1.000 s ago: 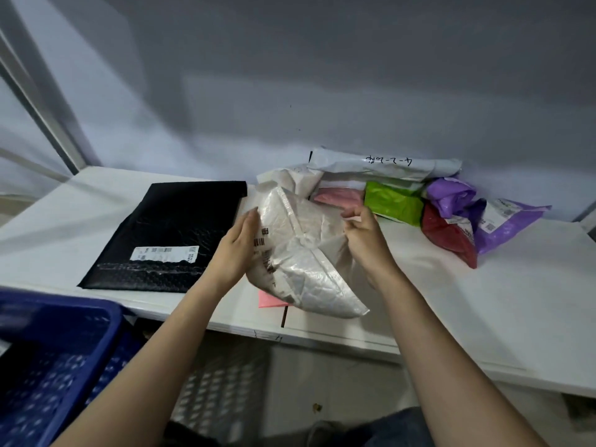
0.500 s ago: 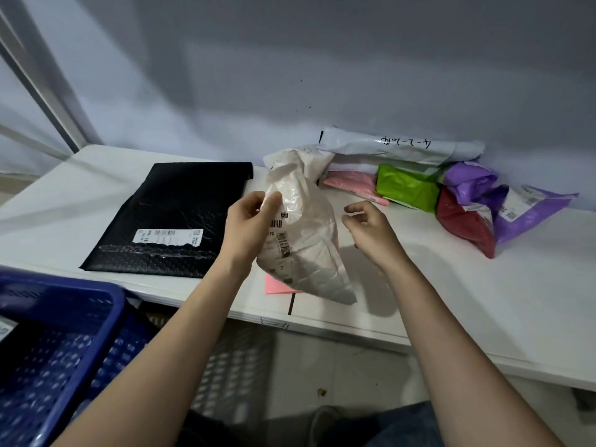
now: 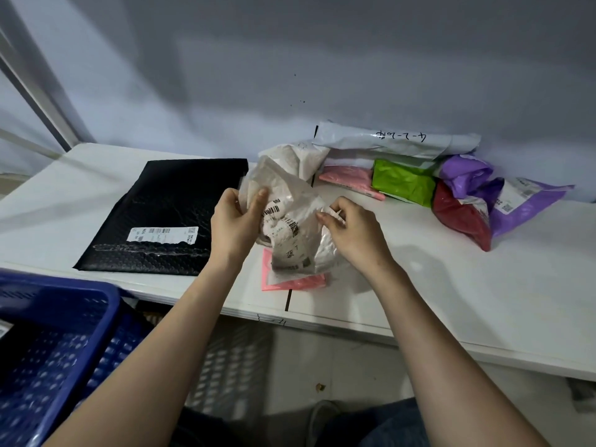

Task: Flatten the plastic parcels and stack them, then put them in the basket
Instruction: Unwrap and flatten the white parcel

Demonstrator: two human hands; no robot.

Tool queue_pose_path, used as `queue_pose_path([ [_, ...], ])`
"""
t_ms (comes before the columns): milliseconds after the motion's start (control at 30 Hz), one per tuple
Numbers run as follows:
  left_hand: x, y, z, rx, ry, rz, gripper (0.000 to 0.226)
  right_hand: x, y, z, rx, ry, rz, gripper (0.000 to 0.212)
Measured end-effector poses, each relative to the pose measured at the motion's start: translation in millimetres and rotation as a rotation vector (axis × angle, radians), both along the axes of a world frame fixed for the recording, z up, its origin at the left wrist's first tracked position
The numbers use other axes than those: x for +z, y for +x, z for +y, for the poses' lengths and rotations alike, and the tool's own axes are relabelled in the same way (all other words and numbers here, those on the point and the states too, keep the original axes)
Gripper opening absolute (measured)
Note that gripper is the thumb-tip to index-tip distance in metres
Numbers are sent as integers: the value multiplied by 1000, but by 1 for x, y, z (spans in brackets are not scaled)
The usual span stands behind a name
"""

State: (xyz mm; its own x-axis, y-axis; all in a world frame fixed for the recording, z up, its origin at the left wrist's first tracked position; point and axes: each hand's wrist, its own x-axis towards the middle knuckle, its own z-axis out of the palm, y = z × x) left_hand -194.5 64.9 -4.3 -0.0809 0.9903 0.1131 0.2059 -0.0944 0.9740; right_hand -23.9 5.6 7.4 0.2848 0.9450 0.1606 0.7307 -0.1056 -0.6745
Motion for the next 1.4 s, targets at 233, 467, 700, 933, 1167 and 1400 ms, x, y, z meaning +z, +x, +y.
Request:
queue_pose_path([
  [233,3,-2,2,48,94,71,34,8,8,1,-8,30,-164,27],
  [467,10,-4,2,23,127,28,39,4,10,0,-12,15,-136,24],
  [700,6,0,-3,-178,10,-17,44,6,8,1,58,38,164,40],
  [933,8,-5,1,-293,-216,-9,82,3,15,6,-81,117,259,25],
  [1167,-3,-10,-6,-492,-312,122,59,5,26,6,-303,235,391,17],
  [1400,-3,-3,-2,-327,-187,-79,13,1,27,8,-288,201,369,15],
])
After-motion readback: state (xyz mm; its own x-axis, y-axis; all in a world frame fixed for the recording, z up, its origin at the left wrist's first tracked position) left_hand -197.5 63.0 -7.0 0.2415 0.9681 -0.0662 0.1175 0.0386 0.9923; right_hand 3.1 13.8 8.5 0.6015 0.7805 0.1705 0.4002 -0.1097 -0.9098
